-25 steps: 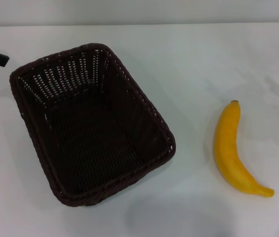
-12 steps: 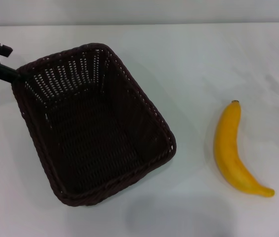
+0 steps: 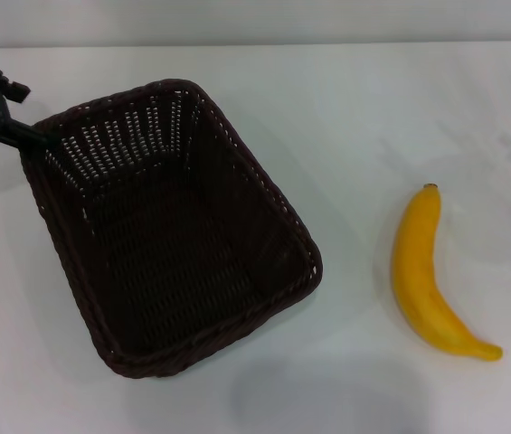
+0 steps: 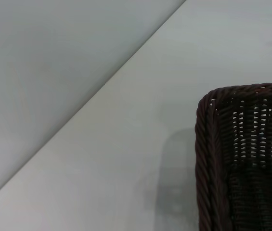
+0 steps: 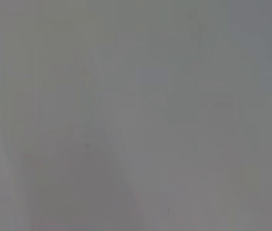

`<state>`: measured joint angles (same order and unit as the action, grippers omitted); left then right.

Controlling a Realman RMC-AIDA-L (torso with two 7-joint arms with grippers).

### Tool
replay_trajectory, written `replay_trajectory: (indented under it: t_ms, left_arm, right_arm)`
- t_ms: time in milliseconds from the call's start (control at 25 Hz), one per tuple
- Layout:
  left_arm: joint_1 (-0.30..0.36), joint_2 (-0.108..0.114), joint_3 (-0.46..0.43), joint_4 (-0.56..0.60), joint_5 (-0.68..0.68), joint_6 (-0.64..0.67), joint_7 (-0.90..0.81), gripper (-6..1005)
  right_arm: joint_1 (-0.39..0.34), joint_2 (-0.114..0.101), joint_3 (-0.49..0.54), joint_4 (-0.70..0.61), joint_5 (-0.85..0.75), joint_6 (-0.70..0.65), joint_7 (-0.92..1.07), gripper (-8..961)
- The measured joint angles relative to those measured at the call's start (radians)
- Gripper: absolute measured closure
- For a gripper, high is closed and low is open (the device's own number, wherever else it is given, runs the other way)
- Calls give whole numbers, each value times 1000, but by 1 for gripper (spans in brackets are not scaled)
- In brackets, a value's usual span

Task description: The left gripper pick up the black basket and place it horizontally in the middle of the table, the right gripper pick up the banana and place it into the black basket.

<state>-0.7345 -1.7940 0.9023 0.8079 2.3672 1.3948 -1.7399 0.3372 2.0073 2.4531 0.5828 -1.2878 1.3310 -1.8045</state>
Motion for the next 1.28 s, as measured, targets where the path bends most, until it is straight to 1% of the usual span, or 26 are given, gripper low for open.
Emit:
replay_trajectory:
  t_ms: [160,440,880,1040,1120,1280]
  left_arm:
    - [-9,-11,4,-25,3,-14,14,190]
    - [-12,-28,6,-30,3,-19,30,210]
    - [-3,-43,20,-39,3,-24,37,240]
    - [1,-54,77,-15,3,3,-1,471]
    - [8,-63,97,15,3,39,-22,526]
    - [24,-80,102,88,5,151,-63,635]
  right_arm:
    - [0,0,0,2,9,0,0,112]
    - [9,-2,0,2,11,-11,1,112]
    - [1,-1,-1,0,33,-9,1,112]
    - [0,-3,0,0,33,-8,-3,112]
    - [0,-4,-1,4,33,-4,-5,112]
    - [0,-7,-2,8,33,-3,-9,112]
